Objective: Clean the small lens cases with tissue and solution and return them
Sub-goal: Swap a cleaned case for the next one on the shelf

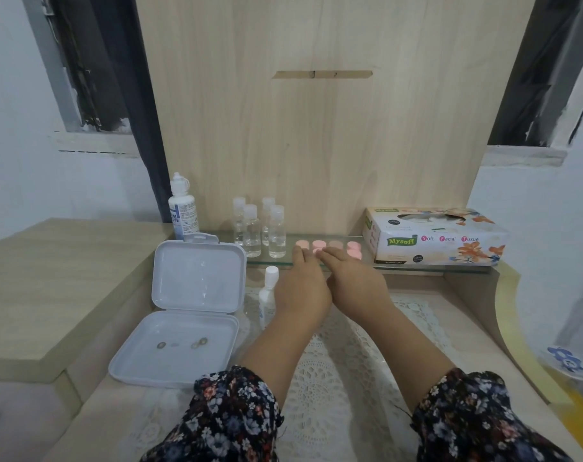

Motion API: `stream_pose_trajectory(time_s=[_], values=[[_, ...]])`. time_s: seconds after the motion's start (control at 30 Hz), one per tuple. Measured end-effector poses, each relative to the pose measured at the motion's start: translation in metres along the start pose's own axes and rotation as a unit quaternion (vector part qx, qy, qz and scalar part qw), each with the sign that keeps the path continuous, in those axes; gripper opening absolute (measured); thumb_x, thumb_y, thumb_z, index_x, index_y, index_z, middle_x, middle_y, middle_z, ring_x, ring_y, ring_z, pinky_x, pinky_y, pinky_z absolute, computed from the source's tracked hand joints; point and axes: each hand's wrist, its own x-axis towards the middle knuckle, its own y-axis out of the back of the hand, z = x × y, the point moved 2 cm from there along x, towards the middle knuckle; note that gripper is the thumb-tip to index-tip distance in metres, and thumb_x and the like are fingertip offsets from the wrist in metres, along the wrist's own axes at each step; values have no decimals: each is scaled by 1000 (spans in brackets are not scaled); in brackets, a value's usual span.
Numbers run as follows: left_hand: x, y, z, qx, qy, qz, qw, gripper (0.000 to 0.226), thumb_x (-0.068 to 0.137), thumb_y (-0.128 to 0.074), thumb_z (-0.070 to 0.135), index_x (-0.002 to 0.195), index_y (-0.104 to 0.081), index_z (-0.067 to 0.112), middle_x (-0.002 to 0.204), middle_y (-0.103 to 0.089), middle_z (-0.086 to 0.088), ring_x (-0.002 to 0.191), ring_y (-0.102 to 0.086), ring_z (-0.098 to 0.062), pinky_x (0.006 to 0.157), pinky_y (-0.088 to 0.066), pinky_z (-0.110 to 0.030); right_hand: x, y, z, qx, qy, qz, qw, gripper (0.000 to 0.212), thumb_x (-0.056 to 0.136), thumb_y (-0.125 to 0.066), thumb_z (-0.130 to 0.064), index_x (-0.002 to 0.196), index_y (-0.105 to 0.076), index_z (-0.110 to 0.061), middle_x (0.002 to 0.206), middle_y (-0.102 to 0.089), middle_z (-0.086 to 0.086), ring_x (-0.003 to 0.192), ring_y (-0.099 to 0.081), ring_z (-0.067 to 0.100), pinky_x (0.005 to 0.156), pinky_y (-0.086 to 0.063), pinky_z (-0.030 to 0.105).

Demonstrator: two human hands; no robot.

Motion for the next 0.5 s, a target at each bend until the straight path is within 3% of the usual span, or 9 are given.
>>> stream_pose_trajectory(time_s=[0.23, 0.5], values=[[-2, 5, 0, -11, 10, -12, 1000, 65, 93, -50, 14, 149, -18, 9, 160, -2, -6, 114, -55, -30, 80, -44, -36, 3, 1, -3, -3, 6, -8, 1000, 60, 87, -48, -7, 143, -43, -29, 147, -42, -14, 116, -55, 19, 74, -45, 28], [-4, 6, 1, -27, 3, -4, 1000, 70, 92, -51, 12, 151, -13, 10, 160, 0, -3, 114, -55, -28, 78, -44, -34, 2, 1, -2, -5, 7, -5, 1000, 62, 87, -47, -6, 145, -40, -28, 149, -40, -13, 115, -55, 18, 68, -41, 27]])
